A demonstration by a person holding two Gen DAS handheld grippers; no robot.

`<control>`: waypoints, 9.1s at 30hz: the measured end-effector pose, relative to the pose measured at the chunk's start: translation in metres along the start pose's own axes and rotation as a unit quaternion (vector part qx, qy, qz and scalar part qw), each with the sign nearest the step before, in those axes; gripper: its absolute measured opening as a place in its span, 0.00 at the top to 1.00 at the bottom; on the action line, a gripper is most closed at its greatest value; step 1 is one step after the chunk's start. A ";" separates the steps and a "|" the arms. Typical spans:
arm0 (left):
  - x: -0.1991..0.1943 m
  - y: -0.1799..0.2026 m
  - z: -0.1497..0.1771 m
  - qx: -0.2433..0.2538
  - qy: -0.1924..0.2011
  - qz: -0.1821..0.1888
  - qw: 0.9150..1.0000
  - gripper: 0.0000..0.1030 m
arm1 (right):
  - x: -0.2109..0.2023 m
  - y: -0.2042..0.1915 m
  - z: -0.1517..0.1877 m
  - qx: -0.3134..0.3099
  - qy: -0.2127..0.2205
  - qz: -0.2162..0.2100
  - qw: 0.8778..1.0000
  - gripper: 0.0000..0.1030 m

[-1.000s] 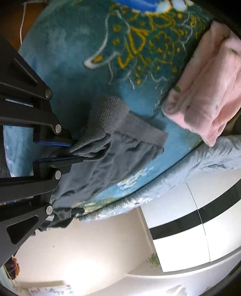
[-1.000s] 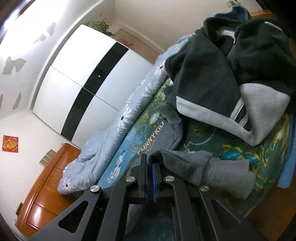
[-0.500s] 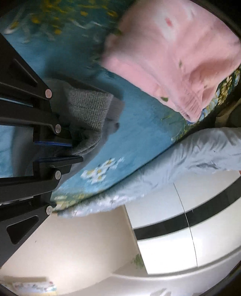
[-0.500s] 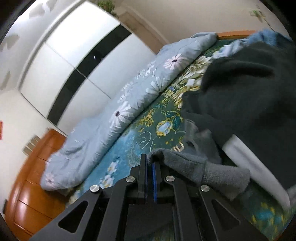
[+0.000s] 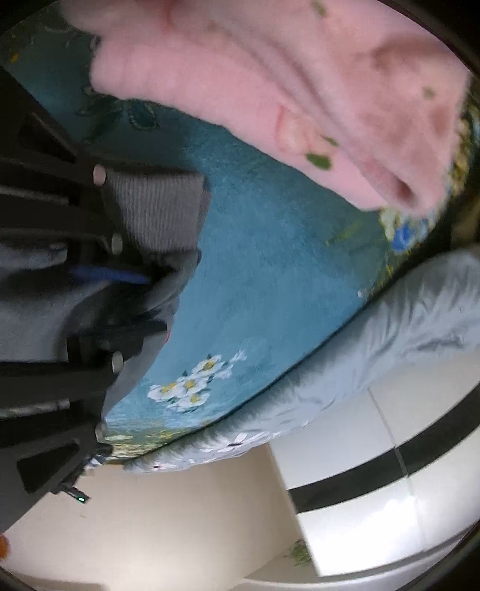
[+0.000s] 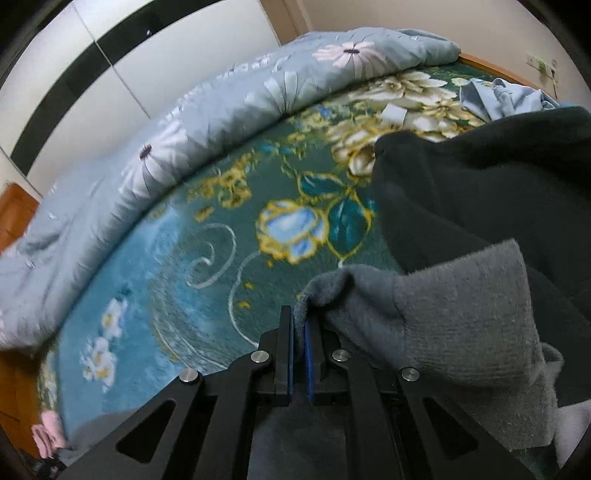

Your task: Fold clothes

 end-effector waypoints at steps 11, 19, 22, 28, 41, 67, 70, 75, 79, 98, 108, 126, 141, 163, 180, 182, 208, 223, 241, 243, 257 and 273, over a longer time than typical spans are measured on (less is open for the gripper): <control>-0.073 -0.056 0.068 -0.059 0.065 -0.056 0.995 0.32 | -0.114 -0.034 0.047 -0.096 0.089 -0.100 0.986 0.37; -0.035 -0.068 0.081 -0.124 0.033 0.011 0.992 0.33 | -0.124 0.032 0.127 0.029 0.043 -0.163 0.985 0.37; -0.025 -0.066 0.074 -0.123 0.048 -0.009 0.991 0.40 | -0.128 0.051 0.138 0.055 0.045 -0.157 0.985 0.37; -0.038 -0.075 0.070 -0.148 0.089 0.014 0.985 0.86 | -0.128 0.069 0.139 0.101 0.056 -0.163 0.980 0.37; -0.156 -0.078 0.100 -0.073 0.142 0.047 0.986 0.88 | -0.129 0.055 0.156 0.107 0.046 -0.182 0.976 0.37; -0.091 -0.017 0.129 0.089 0.048 0.030 0.994 0.98 | -0.067 0.058 0.065 0.067 0.066 -0.081 0.992 0.37; -0.079 -0.012 0.133 0.093 0.030 0.023 0.995 0.96 | -0.062 0.062 0.051 0.048 0.073 -0.064 0.994 0.37; -0.065 -0.008 0.136 0.099 0.019 0.017 0.995 0.94 | -0.061 0.068 0.044 0.045 0.066 -0.082 0.993 0.67; -0.064 -0.006 0.135 0.094 0.012 0.024 0.995 0.92 | -0.073 0.060 0.032 0.056 0.071 -0.120 0.989 0.93; -0.066 -0.032 0.129 0.067 0.014 0.011 0.998 0.76 | -0.096 0.087 0.059 0.005 0.047 -0.021 0.999 0.67; -0.072 -0.036 0.125 0.067 0.020 0.004 0.998 0.74 | -0.069 0.090 0.061 -0.001 0.056 0.017 0.998 0.51; -0.090 -0.079 0.090 0.086 0.057 -0.086 0.991 0.51 | -0.106 0.062 0.024 0.011 0.104 -0.037 0.994 0.84; -0.089 -0.072 0.073 0.120 0.115 -0.060 0.984 0.91 | -0.153 -0.043 0.077 -0.252 0.040 0.000 0.967 0.61; -0.068 -0.069 0.085 0.115 0.056 0.004 0.992 0.65 | 0.052 -0.285 0.257 -0.593 -0.203 -0.167 0.761 0.54; -0.088 -0.045 0.056 0.106 0.108 0.048 0.987 0.94 | 0.022 -0.306 0.227 -0.586 -0.177 -0.169 0.772 0.97; -0.086 -0.042 0.050 0.107 0.117 0.028 0.987 0.94 | 0.028 -0.313 0.215 -0.575 -0.163 -0.163 0.785 0.98; -0.079 -0.104 0.147 -0.071 0.025 0.083 0.994 0.32 | -0.098 -0.162 0.229 -0.390 -0.025 -0.103 0.915 0.61; -0.079 -0.090 0.122 -0.102 0.107 0.032 0.989 0.82 | -0.135 -0.128 0.242 -0.306 0.014 -0.124 0.944 0.61; -0.164 -0.171 0.128 -0.096 0.169 -0.015 0.981 0.84 | -0.149 -0.041 0.209 -0.157 0.044 -0.118 0.980 0.61; -0.157 -0.172 0.130 -0.080 0.162 -0.031 0.983 0.83 | -0.143 -0.026 0.197 -0.127 0.047 -0.114 0.984 0.61; -0.212 -0.178 0.109 -0.035 0.202 -0.140 0.969 0.61 | -0.091 0.060 0.109 0.092 0.091 -0.128 0.983 0.49; -0.093 0.023 0.168 0.178 0.046 0.019 0.983 0.56 | -0.104 0.054 0.100 0.091 0.084 -0.117 0.985 0.85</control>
Point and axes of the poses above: each gripper's, at about its wrist camera, not at the fingertips, and x roughly the way its jaws point, y to its right, z to its underside, the point moved 6 cm from there along x, roughly the way its jaws point, and after that the axes turned 11 degrees about -z, right-handed, at the moved point
